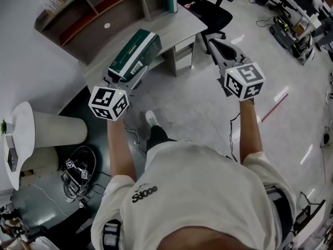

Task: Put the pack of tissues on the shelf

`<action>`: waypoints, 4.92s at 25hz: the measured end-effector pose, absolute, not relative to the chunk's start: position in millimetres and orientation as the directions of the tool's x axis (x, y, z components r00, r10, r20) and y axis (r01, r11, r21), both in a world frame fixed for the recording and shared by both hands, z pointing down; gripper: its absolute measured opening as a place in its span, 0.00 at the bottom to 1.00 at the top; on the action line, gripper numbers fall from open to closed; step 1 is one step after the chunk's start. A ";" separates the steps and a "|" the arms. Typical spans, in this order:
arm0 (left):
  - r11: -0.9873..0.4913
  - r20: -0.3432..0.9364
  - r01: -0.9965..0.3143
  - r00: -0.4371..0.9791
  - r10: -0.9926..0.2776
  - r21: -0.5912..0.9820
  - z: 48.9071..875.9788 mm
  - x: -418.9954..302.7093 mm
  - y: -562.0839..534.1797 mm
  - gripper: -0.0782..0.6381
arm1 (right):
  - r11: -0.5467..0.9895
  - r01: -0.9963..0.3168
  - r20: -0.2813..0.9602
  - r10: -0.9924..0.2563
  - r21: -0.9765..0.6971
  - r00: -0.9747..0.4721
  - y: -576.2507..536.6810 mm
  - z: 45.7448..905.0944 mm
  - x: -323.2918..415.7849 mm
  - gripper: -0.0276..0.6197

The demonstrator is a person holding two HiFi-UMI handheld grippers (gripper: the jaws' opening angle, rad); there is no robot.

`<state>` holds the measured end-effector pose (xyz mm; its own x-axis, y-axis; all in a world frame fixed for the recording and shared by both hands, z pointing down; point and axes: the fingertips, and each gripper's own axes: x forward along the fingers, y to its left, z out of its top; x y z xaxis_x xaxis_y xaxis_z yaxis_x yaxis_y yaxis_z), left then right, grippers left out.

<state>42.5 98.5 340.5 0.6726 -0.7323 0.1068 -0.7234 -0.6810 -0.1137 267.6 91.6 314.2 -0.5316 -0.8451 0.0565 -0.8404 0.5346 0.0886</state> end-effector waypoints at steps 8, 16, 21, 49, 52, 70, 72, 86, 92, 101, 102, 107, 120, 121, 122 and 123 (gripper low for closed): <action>-0.657 0.092 -0.749 0.651 -0.754 -0.089 353.7 -25.3 -20.4 0.68 | 0.523 -0.845 0.081 -0.852 0.114 -0.517 2.7 318.7 220.9 0.04; -0.669 0.119 -0.726 0.658 -0.743 -0.160 345.3 -102.9 -136.4 0.68 | 0.531 -0.843 0.038 -0.847 0.083 -0.530 -117.4 290.0 123.7 0.04; -0.675 0.100 -0.715 0.670 -0.736 -0.180 335.7 -145.1 -192.6 0.68 | 0.540 -0.837 0.044 -0.842 0.089 -0.538 -179.9 282.8 72.6 0.04; -0.660 0.121 -0.742 0.649 -0.751 -0.120 340.8 -118.4 -385.4 0.68 | 0.588 -0.803 0.099 -0.809 0.096 -0.580 -386.8 315.7 68.8 0.04; -0.640 0.126 -0.758 0.628 -0.768 -0.123 338.8 -98.4 -414.8 0.68 | 0.614 -0.784 0.108 -0.789 0.094 -0.605 -416.7 318.1 85.7 0.04; -0.627 0.238 -0.779 0.608 -0.757 -0.004 375.9 -62.2 -567.2 0.68 | 0.656 -0.754 0.157 -0.748 0.028 -0.645 -517.1 359.9 128.0 0.05; -0.630 0.234 -0.777 0.614 -0.753 0.012 376.4 -65.0 -571.9 0.68 | 0.651 -0.758 0.160 -0.751 0.024 -0.640 -520.0 361.3 130.3 0.05; -0.540 0.243 -0.841 0.524 -0.816 0.000 382.4 -81.2 -552.7 0.70 | 0.640 -0.768 0.174 -0.757 0.008 -0.629 -503.4 367.7 117.2 0.05; -0.545 0.232 -0.838 0.524 -0.820 -0.034 373.0 -86.4 -544.8 0.76 | 0.649 -0.761 0.181 -0.749 0.009 -0.637 -490.1 368.7 107.7 0.05; -0.447 0.140 -0.892 0.453 -0.881 0.071 367.1 -106.9 -508.1 0.76 | 0.658 -0.753 0.184 -0.741 0.011 -0.646 -475.7 367.8 92.7 0.05; -0.440 0.137 -0.895 0.447 -0.884 0.077 368.4 -108.7 -503.6 0.76 | 0.659 -0.752 0.186 -0.740 0.012 -0.646 -473.9 368.7 90.2 0.05; -0.421 0.111 -0.901 0.431 -0.895 0.104 372.6 -109.2 -493.2 0.60 | 0.655 -0.755 0.197 -0.743 0.015 -0.640 -467.4 372.8 87.9 0.05; -0.420 0.165 -0.901 0.432 -0.887 0.105 366.6 -110.8 -531.5 0.57 | 0.601 -0.799 0.205 -0.784 0.012 -0.586 -466.5 375.4 117.8 0.05; -0.419 0.166 -0.902 0.432 -0.887 0.107 365.8 -111.8 -532.9 0.57 | 0.598 -0.801 0.206 -0.785 0.009 -0.584 -467.1 376.0 119.7 0.05; -0.413 0.168 -0.905 0.426 -0.889 0.107 365.5 -113.9 -534.3 0.57 | 0.597 -0.802 0.206 -0.786 0.007 -0.583 -467.6 376.6 120.4 0.05; -0.398 0.169 -0.911 0.411 -0.896 0.107 366.1 -117.5 -535.9 0.56 | 0.597 -0.802 0.206 -0.786 0.006 -0.583 -468.1 377.0 120.2 0.05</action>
